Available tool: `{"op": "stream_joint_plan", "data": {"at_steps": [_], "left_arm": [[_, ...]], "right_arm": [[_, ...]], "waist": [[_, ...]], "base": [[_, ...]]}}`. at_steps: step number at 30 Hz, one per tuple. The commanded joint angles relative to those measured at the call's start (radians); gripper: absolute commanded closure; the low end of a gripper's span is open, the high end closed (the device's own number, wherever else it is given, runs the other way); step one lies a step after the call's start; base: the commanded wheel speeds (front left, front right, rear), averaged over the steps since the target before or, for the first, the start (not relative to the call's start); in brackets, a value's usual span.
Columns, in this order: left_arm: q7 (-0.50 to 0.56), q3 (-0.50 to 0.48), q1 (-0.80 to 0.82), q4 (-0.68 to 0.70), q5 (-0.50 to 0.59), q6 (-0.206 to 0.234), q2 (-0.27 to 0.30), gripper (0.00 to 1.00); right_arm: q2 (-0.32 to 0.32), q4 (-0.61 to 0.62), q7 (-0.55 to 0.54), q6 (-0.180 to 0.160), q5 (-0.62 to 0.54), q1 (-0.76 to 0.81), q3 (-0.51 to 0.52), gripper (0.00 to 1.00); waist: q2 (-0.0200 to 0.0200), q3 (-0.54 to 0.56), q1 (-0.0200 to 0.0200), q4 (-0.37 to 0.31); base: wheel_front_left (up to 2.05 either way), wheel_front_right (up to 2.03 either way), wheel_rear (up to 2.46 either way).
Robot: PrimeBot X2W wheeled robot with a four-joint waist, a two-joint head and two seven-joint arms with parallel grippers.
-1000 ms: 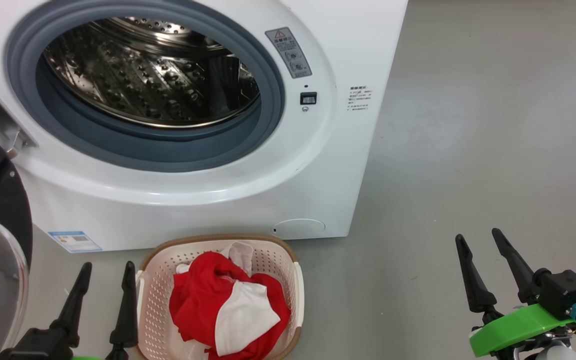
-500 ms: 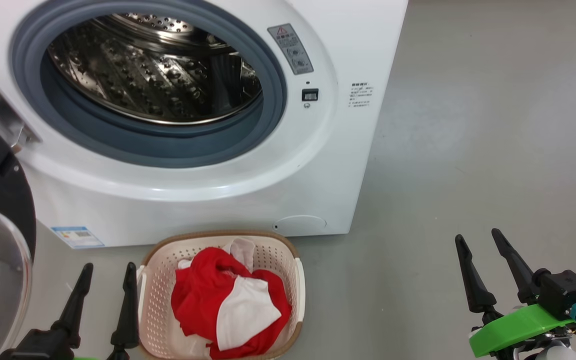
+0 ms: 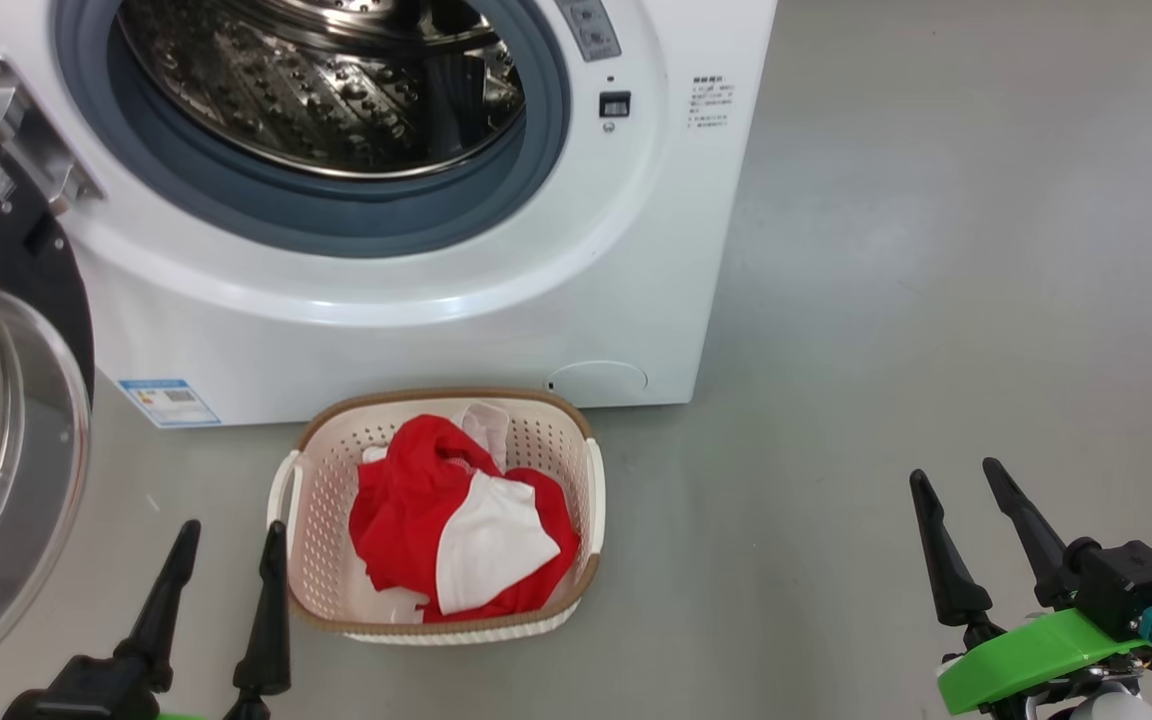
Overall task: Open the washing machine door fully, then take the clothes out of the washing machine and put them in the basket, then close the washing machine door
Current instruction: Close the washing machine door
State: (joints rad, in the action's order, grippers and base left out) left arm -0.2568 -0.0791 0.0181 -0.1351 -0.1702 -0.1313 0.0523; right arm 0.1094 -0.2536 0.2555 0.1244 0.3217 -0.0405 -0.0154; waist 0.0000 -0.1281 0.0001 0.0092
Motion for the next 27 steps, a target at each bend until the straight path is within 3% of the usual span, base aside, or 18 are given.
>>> {"op": "stream_joint_plan", "data": {"at_steps": [1,21,27], "left_arm": [[-0.005,-0.030,0.006,0.031,-0.008,0.001,0.019,0.00],[-0.005,-0.036,0.005,0.023,-0.010,0.001,0.014,0.00],[-0.005,-0.042,0.006,0.013,-0.013,0.001,0.010,0.00]], "right_arm": [[0.008,0.023,0.006,0.006,0.011,0.005,-0.021,0.00],[0.005,0.027,0.006,0.006,0.010,0.013,-0.015,0.00],[0.008,0.028,0.006,0.006,0.009,0.017,-0.017,0.00]], "waist": [[0.0000,0.000,-0.0001,0.000],[0.0000,0.009,-0.0001,0.018],[0.0000,0.009,-0.0001,0.068]], "base": [[-0.69,0.69,0.00],[-0.07,0.07,0.00],[0.00,0.00,0.00]]}}
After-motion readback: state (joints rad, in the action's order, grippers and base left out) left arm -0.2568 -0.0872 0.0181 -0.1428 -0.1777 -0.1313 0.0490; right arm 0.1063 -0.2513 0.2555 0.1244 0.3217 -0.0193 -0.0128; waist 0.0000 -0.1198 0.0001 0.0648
